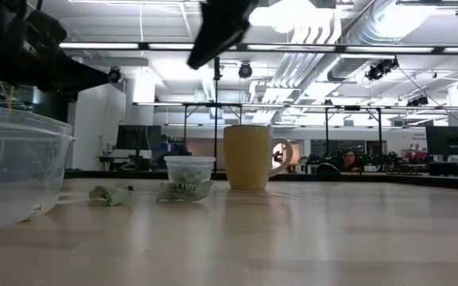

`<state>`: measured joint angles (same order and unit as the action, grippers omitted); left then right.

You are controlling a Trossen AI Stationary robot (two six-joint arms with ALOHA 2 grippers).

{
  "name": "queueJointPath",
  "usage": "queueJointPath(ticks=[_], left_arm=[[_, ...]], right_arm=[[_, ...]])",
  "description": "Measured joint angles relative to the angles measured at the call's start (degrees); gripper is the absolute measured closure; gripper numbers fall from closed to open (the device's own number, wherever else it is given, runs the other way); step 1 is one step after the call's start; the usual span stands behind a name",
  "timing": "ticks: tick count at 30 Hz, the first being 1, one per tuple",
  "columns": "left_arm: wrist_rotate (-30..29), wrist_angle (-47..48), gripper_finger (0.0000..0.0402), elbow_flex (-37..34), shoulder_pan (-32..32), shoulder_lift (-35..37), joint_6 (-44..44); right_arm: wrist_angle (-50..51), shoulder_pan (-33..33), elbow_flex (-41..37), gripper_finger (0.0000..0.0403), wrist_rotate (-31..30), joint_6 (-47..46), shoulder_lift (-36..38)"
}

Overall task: Pick and place items into bin
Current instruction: Put the light green stevia packet into the bottom transparent bin

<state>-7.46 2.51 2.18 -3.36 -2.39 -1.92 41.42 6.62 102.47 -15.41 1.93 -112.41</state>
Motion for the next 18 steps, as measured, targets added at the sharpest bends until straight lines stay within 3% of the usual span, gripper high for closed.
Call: queueJointPath(ticks=[7,11,18], left_arm=[[1.7,0.2,0.0334,0.0,0.0,0.0,-0.1],[1.7,0.2,0.0334,0.0,0.0,0.0,-0.1],[1.7,0.2,0.0334,0.0,0.0,0.0,0.0]], right_arm=[[-28.4,2.4,-38.6,0.0323,-3.6,-4.4,24.9],[-37.5,3.2,-54.4,0.0329,-9.4,-4.2,42.1],[-51.9,3.7,-78.0,0.0329,-9.0,-1.9,70.6]])
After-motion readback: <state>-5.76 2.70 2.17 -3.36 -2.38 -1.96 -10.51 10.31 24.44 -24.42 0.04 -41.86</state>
